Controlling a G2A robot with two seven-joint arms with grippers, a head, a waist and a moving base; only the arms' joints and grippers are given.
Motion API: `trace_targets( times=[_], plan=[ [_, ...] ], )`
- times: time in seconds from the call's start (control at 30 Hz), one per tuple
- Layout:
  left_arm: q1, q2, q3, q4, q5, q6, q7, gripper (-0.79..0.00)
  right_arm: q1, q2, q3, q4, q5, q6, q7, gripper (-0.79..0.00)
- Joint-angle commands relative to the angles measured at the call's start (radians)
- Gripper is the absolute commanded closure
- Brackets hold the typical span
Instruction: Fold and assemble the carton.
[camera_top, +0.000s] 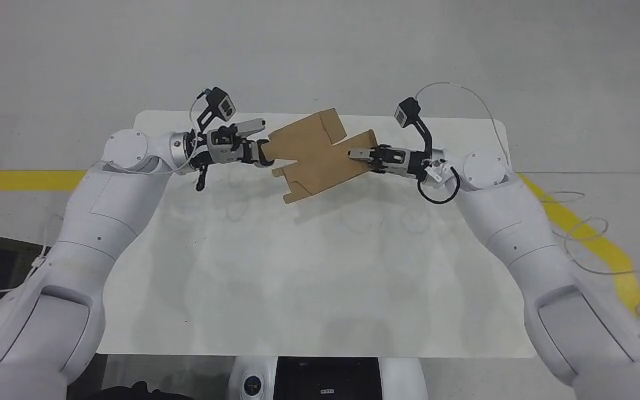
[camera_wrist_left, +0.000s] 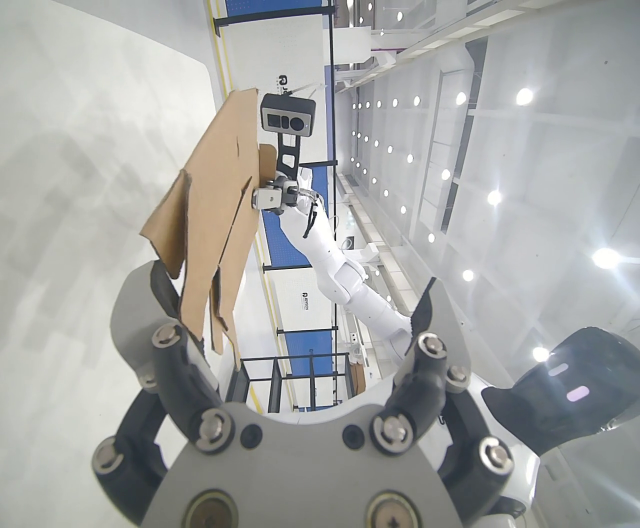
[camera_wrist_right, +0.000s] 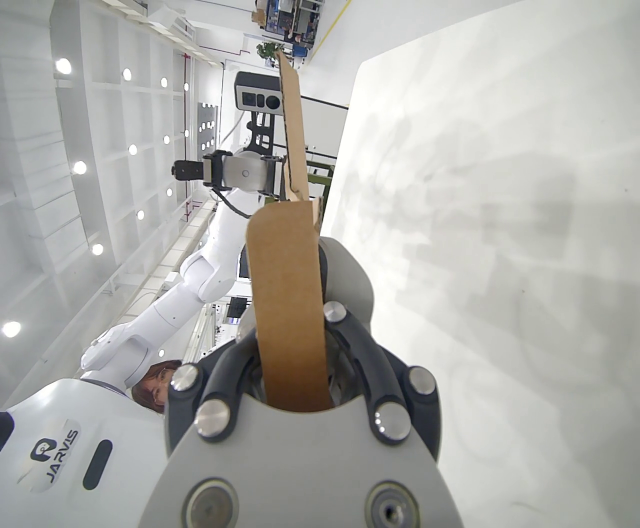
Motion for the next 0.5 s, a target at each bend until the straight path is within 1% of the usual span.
trace_targets(
  times=[0.0, 0.23, 0.47],
  plan=[
    [0.002, 0.001, -0.012, -0.004, 0.001, 0.005, -0.008, -0.785, -0.002, 0.000, 0.005, 0.001, -0.011, 0.002, -0.003, 0.000],
    [0.007, 0.004, -0.053, -0.030, 0.009, 0.014, -0.016, -0.785, -0.012, -0.005, 0.014, -0.017, -0.039, 0.009, -0.011, 0.000],
    [0.011, -0.002, -0.069, -0.047, 0.040, 0.021, 0.009, -0.785, -0.016, -0.014, 0.024, -0.037, -0.045, 0.010, -0.009, 0.000]
  ],
)
